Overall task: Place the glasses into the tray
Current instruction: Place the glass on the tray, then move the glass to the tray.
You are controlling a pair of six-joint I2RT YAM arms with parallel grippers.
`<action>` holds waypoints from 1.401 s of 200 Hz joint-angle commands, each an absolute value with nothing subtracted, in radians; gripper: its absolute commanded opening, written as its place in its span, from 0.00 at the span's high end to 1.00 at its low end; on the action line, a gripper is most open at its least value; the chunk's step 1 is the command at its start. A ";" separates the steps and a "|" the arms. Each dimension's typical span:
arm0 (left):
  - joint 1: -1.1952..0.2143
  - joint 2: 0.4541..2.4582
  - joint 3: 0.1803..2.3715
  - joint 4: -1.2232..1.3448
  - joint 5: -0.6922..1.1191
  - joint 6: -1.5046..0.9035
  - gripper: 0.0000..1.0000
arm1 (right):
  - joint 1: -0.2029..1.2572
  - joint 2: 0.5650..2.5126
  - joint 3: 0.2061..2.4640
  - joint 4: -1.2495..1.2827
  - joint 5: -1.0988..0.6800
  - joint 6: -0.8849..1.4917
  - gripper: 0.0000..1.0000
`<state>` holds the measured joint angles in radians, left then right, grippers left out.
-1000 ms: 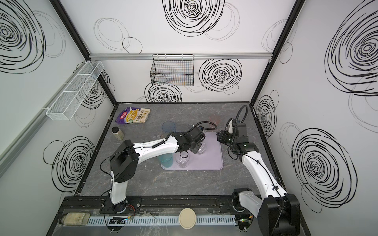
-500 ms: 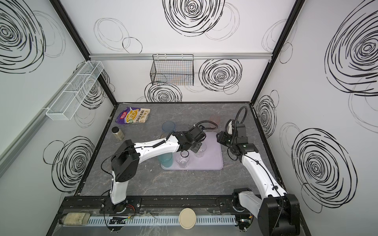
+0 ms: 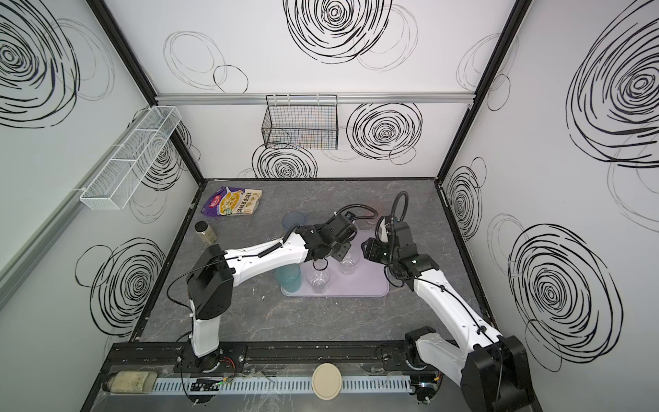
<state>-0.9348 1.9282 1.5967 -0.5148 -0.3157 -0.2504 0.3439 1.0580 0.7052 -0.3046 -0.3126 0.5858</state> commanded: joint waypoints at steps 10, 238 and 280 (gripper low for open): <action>-0.927 1.711 1.486 -0.415 -0.383 -0.235 0.55 | 0.453 1.036 0.684 -0.323 -0.255 0.660 0.50; -0.454 1.027 0.776 -0.167 -0.272 -0.360 0.28 | 0.588 1.355 0.763 -0.254 -0.097 0.668 0.50; -0.270 1.100 0.810 -0.220 -0.111 -0.381 0.30 | 0.651 1.289 0.818 -0.344 -0.102 0.663 0.49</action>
<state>-0.3626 1.0565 0.7856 -0.2153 -0.2203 -0.3557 0.6300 1.3426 0.7631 -0.2707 -0.1223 0.6743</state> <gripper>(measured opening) 0.708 0.506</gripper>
